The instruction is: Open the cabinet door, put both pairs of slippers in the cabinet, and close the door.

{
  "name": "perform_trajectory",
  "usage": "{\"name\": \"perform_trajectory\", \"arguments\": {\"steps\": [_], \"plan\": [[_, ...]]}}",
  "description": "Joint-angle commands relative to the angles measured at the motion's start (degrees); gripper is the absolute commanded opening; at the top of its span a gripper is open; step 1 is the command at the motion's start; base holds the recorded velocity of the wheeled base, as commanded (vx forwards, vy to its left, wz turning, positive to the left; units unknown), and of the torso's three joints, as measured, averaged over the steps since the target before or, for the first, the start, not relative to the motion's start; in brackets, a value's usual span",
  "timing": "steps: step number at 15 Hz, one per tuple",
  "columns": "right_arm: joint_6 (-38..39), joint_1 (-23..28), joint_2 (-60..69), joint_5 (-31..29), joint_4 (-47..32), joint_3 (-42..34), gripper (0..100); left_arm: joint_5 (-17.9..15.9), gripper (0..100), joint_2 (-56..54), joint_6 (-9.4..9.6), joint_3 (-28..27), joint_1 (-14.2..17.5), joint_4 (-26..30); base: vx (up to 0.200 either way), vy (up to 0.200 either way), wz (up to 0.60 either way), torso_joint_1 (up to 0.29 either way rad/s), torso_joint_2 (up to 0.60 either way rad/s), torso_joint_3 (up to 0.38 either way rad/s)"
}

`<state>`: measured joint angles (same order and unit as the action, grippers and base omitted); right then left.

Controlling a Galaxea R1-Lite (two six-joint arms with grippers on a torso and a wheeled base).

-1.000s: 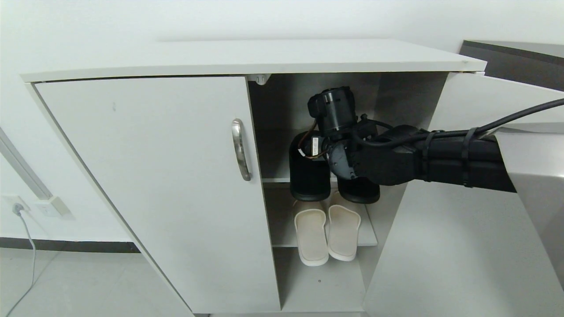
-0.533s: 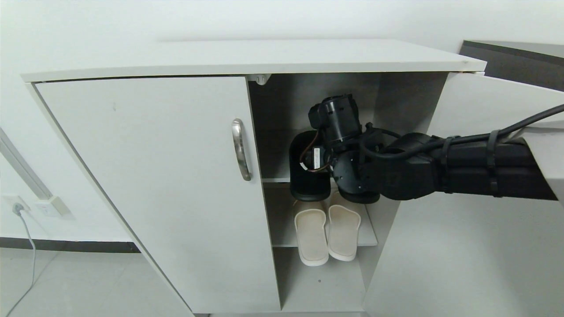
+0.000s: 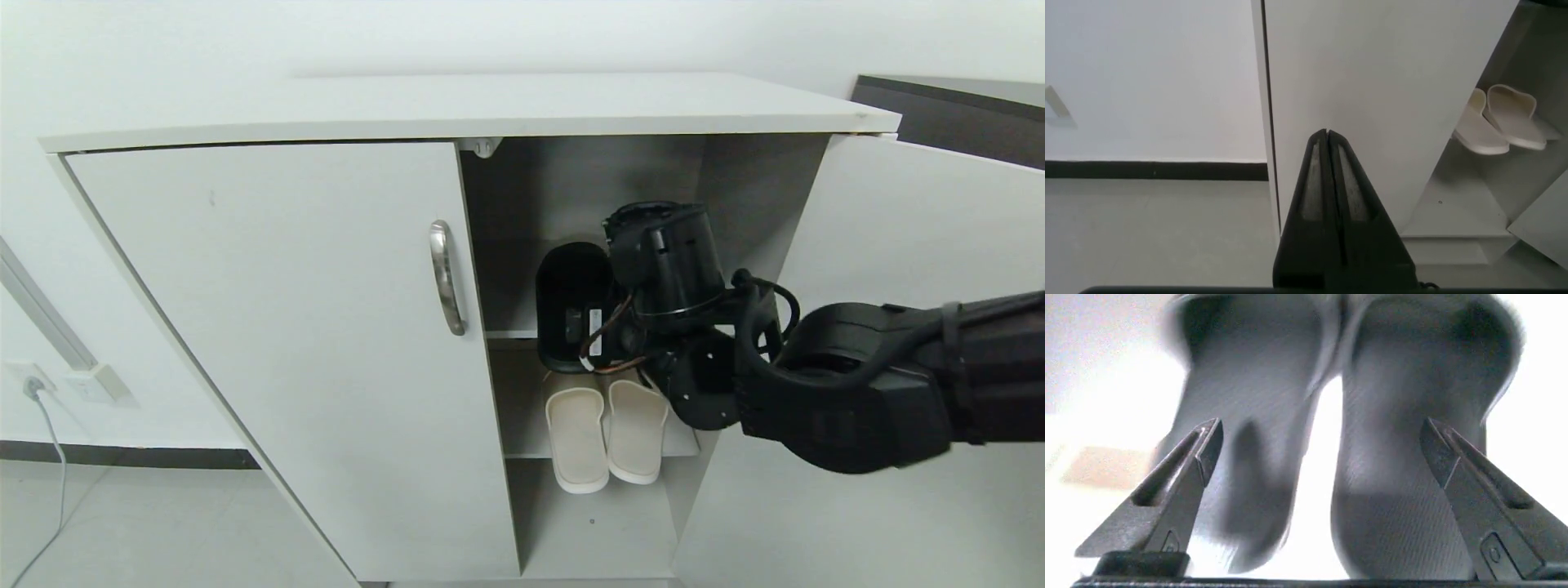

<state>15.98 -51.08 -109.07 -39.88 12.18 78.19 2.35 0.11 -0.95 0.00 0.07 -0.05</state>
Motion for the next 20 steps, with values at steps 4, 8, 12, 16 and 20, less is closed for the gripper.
{"name": "perform_trajectory", "arguments": {"steps": [4, 8, 12, 16, 20], "plan": [[-0.34, -6.05, 13.88, 8.85, 6.28, -16.05, 100, 0.02, 0, -0.02, -0.02, 0.00, 0.01, -0.04, 0.000, 0.000, 0.00, 0.000, 0.00, 0.000], [-0.86, -8.25, 18.01, 12.28, 8.65, -23.08, 0, 0.02, 0, -0.02, -0.02, 0.00, 0.01, -0.04, 0.000, 0.000, 0.00, 0.000, 0.00, 0.000], [-2.62, -8.86, 16.78, 11.93, 9.18, -23.52, 0, 0.02, 0, -0.02, -0.02, 0.00, 0.01, -0.04, 0.000, 0.000, 0.00, 0.000, 0.00, 0.000], [-3.85, -9.13, 16.08, 11.75, 9.35, -25.02, 0, 0.11, 0, 0.07, -0.02, 0.00, 0.01, -0.04, 0.000, 0.000, 0.00, 0.000, 0.00, 0.000], [-5.61, -9.13, 15.82, 11.75, 13.05, -26.60, 0, 0.11, 0, -0.02, -0.02, 0.00, 0.01, 0.05, 0.000, 0.000, 0.00, 0.000, 0.00, 0.000]]}}
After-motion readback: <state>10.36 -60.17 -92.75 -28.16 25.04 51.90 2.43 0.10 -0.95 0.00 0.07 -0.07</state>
